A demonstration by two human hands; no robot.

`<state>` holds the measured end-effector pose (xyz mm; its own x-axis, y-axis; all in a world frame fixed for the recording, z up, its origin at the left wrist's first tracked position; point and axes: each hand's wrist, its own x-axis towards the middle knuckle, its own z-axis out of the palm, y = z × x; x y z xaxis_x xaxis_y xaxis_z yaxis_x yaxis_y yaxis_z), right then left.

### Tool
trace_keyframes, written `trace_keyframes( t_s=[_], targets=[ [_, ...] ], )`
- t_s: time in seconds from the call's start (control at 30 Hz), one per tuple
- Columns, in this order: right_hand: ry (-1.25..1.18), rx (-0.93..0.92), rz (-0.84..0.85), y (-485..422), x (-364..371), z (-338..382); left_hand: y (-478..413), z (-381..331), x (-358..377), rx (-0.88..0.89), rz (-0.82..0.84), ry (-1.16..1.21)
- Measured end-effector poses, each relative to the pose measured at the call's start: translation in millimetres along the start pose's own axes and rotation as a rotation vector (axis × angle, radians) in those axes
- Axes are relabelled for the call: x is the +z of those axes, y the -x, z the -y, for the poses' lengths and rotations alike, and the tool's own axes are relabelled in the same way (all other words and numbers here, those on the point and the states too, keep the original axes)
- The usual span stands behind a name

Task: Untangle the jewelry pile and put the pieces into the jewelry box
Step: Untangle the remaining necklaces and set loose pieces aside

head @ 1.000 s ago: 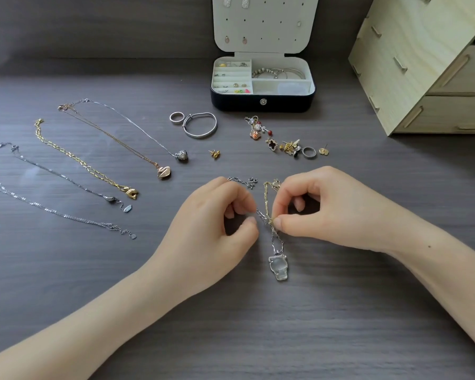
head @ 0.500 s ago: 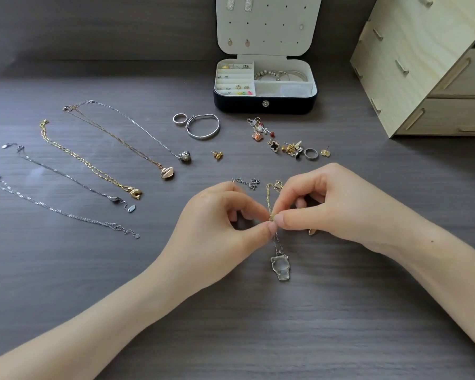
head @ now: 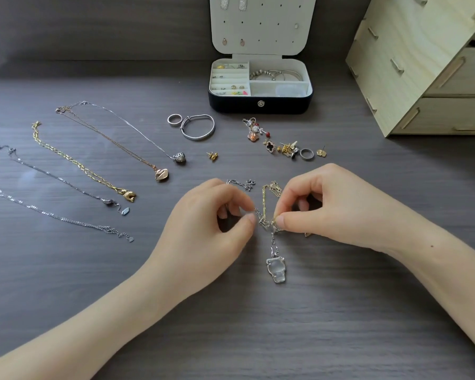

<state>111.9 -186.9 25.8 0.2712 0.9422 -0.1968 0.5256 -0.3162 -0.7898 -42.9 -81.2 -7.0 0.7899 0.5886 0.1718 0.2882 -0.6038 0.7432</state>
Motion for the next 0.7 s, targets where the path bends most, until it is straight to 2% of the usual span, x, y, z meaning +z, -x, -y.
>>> trace_keyframes(
  t_s=[0.1,0.27,0.43,0.7],
  targets=[
    [0.126,-0.005,-0.015,0,-1,2,0,6,-3,0.161,-0.018,-0.152],
    [0.24,-0.049,-0.045,1,-4,-1,-1,9,-6,0.38,0.066,-0.321],
    [0.406,-0.159,-0.251,-9,-1,-13,-6,15,-10,0.423,0.114,-0.416],
    [0.492,-0.211,-0.212,-21,4,-16,-9,16,-12,0.439,0.096,-0.518]
  ],
)
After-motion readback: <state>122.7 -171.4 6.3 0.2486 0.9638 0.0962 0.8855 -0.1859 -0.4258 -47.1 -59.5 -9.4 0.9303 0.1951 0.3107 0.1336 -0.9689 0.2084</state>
